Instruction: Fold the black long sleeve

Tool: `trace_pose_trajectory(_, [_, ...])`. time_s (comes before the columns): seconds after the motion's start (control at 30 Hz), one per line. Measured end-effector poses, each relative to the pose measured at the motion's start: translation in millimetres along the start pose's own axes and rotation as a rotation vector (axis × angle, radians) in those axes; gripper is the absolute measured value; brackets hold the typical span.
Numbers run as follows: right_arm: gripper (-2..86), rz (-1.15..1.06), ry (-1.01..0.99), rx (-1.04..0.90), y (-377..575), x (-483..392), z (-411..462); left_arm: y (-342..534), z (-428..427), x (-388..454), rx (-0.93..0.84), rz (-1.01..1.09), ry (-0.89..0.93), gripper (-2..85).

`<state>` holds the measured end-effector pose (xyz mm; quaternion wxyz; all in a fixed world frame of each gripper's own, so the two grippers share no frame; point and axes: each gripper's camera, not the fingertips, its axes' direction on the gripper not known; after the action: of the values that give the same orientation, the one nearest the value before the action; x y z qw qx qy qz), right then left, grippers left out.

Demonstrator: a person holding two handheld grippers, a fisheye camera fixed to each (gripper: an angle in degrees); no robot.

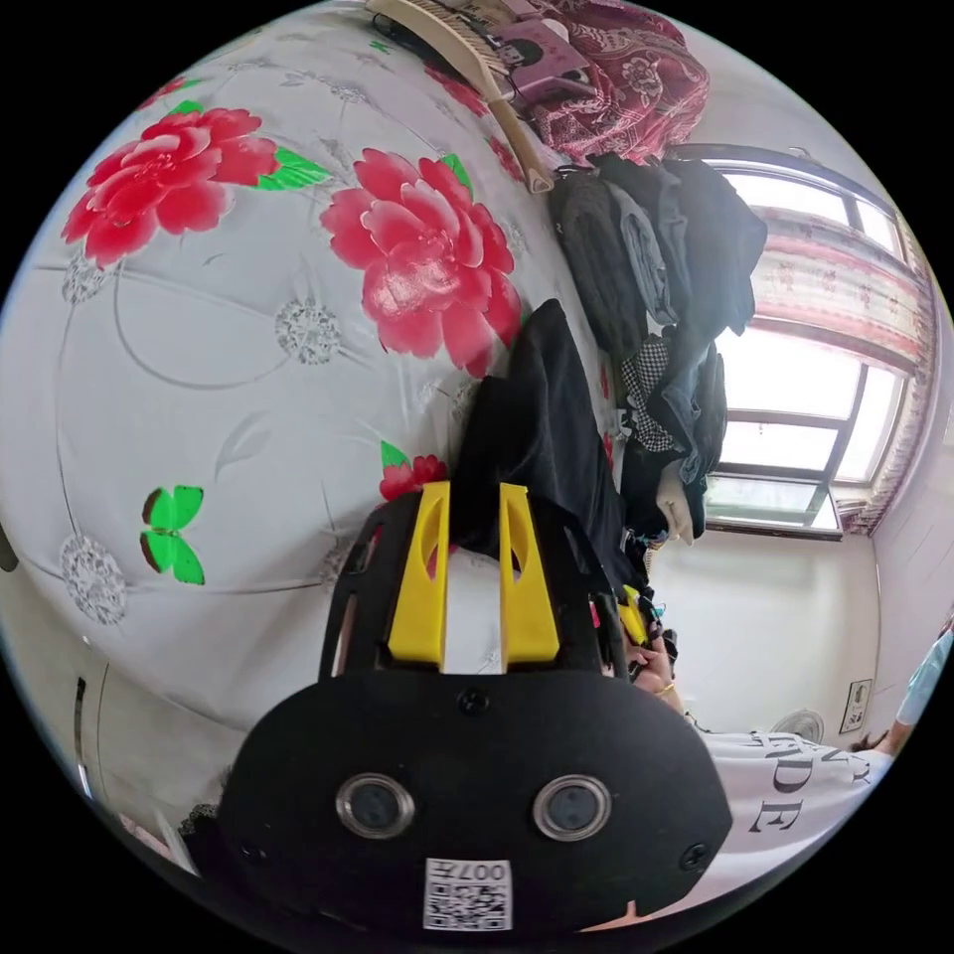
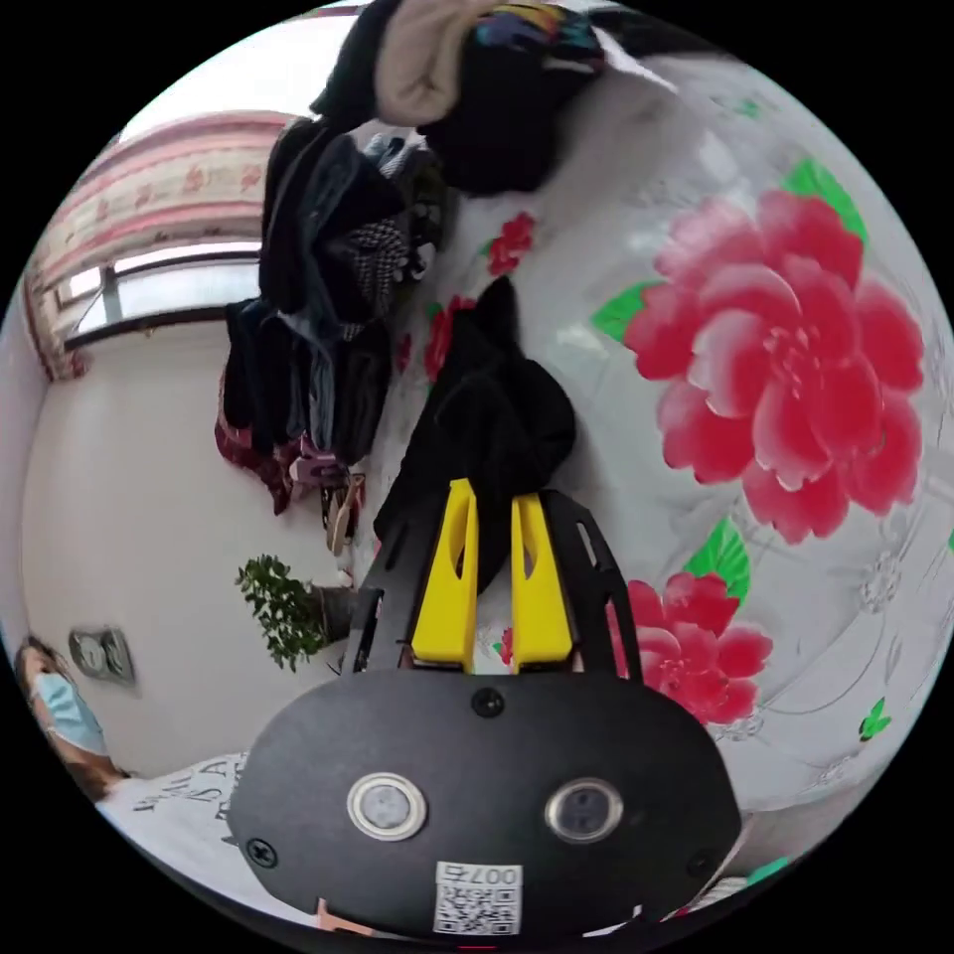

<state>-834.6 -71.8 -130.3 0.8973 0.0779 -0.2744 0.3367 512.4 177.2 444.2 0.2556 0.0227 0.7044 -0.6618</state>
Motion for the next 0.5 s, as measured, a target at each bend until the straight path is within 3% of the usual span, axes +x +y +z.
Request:
trace_pose_trajectory(0.17, [3.5,-0.752,0.201,-0.159,10,-201,34,12,-21,2,0.016,0.044,0.002,7.5])
trace_pose_trajectory(0.27, [4.1,-1.113,0.214,-0.306,56,-282,83,25,-34,-4,0.036,0.047,0.038,8.0])
trace_pose_trajectory(0.37, [5.1,-1.283,0.176,-0.507,103,-311,152,40,-46,-14,0.071,0.039,0.07,9.0])
trace_pose_trajectory(0.5, [5.8,-1.274,0.266,-0.832,142,-285,255,57,-51,-31,0.075,0.011,0.11,10.7])
